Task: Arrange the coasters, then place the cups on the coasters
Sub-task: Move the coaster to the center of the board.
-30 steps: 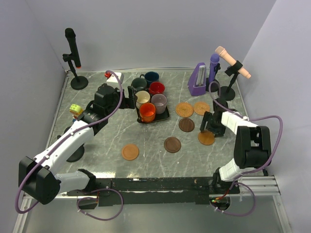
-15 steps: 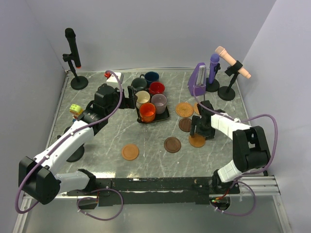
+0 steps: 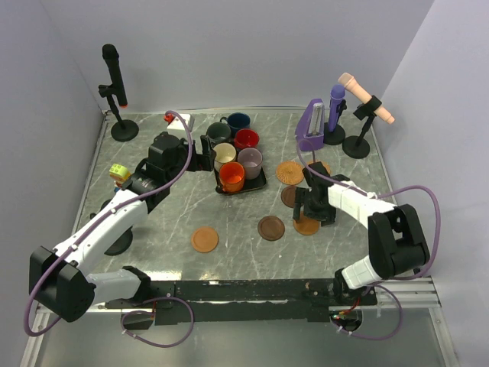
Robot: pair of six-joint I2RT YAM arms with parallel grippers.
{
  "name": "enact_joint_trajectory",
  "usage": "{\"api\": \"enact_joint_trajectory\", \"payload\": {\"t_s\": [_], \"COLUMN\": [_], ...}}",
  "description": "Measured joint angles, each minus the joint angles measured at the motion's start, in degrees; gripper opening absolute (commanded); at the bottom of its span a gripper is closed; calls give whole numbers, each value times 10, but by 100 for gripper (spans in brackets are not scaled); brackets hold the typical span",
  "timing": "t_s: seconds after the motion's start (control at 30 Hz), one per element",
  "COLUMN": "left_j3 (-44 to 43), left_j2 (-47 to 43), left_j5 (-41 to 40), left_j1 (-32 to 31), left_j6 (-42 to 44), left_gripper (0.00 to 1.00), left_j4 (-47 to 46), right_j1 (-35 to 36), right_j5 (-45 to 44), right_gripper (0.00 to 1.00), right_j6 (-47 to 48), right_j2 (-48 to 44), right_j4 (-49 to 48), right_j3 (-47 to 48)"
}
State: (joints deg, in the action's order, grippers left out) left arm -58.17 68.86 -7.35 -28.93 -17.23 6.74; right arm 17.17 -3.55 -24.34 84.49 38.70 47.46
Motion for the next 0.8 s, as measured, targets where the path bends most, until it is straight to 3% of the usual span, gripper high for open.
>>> {"api": "enact_joint_trajectory", "payload": {"t_s": [0.3, 0.8], "left_j3": [0, 0], "left_j2": [0, 0], "left_j5": [0, 0], "left_j1": [0, 0], "left_j6": [0, 0], "left_gripper": [96, 96], "left_j4": [0, 0], "right_j1": [0, 0], "right_j5": [2, 10], "right_gripper": [91, 87], "right_j6": [28, 47], "right_j2": [-15, 66], "right_j4": [-22, -63], "right_j3": [15, 51]}}
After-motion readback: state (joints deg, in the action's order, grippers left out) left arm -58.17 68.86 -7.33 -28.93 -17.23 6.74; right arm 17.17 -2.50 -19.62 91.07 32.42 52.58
